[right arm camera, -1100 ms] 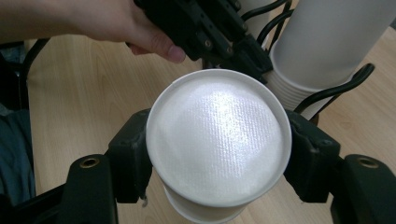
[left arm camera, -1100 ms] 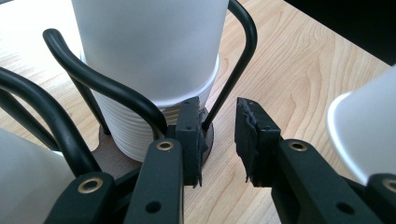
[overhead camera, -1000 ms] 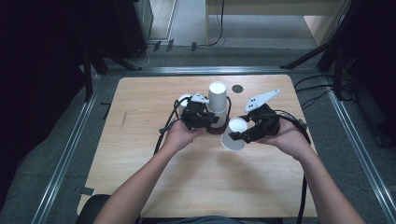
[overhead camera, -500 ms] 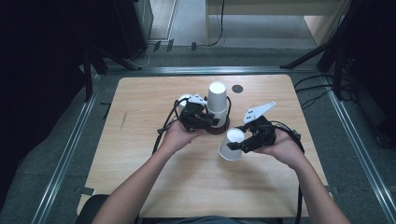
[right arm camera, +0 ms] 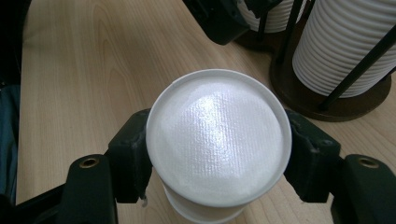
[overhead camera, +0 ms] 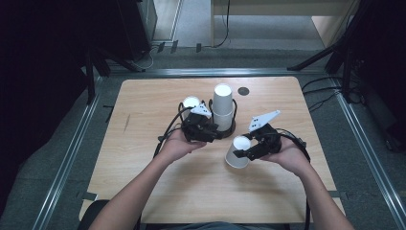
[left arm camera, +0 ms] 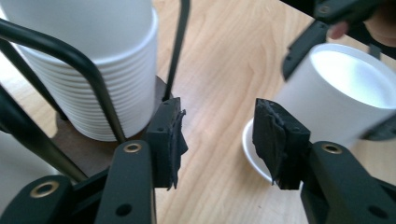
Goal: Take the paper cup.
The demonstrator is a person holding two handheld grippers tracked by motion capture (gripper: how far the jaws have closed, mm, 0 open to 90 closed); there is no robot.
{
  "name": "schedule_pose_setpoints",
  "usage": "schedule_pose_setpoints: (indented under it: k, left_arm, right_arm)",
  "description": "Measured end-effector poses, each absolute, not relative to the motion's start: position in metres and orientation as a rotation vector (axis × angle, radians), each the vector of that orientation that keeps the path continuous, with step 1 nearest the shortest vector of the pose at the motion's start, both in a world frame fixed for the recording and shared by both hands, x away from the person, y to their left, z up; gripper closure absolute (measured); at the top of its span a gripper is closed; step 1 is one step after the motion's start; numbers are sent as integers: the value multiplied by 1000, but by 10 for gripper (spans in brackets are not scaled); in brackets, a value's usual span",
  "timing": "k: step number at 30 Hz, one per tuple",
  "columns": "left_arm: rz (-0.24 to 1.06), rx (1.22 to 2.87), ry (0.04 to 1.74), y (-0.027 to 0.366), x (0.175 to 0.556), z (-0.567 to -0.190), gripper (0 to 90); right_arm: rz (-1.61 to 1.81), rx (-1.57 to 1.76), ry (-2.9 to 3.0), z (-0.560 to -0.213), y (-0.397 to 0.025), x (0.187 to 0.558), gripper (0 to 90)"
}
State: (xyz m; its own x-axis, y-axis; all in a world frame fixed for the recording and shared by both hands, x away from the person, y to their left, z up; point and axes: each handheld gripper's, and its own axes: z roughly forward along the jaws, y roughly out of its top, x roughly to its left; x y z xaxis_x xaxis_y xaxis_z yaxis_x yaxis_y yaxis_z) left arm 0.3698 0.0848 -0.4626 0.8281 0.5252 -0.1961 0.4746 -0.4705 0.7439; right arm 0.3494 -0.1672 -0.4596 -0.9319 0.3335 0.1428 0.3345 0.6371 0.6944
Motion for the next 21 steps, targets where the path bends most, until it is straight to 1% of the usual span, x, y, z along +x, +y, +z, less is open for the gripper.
schedule_pose_setpoints:
  k: [6, 9, 15, 21]
  left_arm:
    - [52, 2148, 690, 89, 361, -463, 475]
    - [26, 2197, 671, 94, 355, -463, 473]
    - [30, 2170, 672, 109, 351, -464, 464]
    - [26, 2149, 682, 123, 348, -463, 411]
  right_arm:
    - [-1207, -579, -2857, -460, -169, 350, 336]
    - [-1228, -591, -2847, -460, -169, 350, 336]
    - [-1218, -594, -2864, -461, -166, 352, 337]
    - [-1230, -618, -2832, -459, -160, 358, 337]
